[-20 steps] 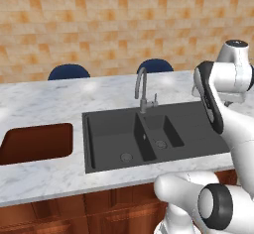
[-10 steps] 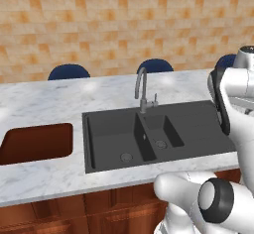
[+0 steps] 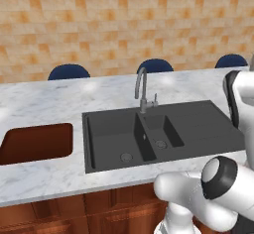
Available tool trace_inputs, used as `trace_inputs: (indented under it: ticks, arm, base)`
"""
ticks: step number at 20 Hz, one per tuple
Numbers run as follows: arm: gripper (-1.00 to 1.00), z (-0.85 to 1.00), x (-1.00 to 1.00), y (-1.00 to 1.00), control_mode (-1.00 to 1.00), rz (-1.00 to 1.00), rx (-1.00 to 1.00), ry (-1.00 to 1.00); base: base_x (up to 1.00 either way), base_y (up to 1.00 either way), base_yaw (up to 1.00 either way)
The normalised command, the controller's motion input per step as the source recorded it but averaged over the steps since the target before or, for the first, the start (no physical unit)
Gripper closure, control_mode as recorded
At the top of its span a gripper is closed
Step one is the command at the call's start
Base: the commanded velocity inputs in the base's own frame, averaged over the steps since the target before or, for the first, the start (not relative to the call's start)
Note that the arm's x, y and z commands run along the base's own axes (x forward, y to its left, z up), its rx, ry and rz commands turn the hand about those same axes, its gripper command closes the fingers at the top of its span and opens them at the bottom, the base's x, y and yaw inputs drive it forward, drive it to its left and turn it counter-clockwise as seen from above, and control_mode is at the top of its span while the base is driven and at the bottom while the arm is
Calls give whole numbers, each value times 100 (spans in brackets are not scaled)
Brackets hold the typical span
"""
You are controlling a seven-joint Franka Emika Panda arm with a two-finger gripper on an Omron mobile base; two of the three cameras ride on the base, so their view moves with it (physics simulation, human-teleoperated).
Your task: Pick up all produce items and place them in the sink. Turn on the sink faucet to wash them. Then turn the sink off and put them in the tray.
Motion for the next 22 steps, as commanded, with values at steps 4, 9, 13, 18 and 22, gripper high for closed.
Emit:
trace_inputs:
  ticks: [4, 9, 13, 18, 22]
  arm:
    - [-100, -9, -2, -76, -100, -26, 0, 0]
    - [-100, -5, 0, -56, -100, -21, 0, 0]
    - [-100, -2, 0, -55, -100, -17, 0, 4]
    - [-100, -5, 0, -43, -100, -10, 0, 1]
    - [-100, -9, 8, -34, -100, -9, 0, 0]
  base:
    - [0, 0, 0]
    - [0, 0, 0]
    - [0, 0, 0]
    - [0, 0, 0]
    - [0, 0, 0]
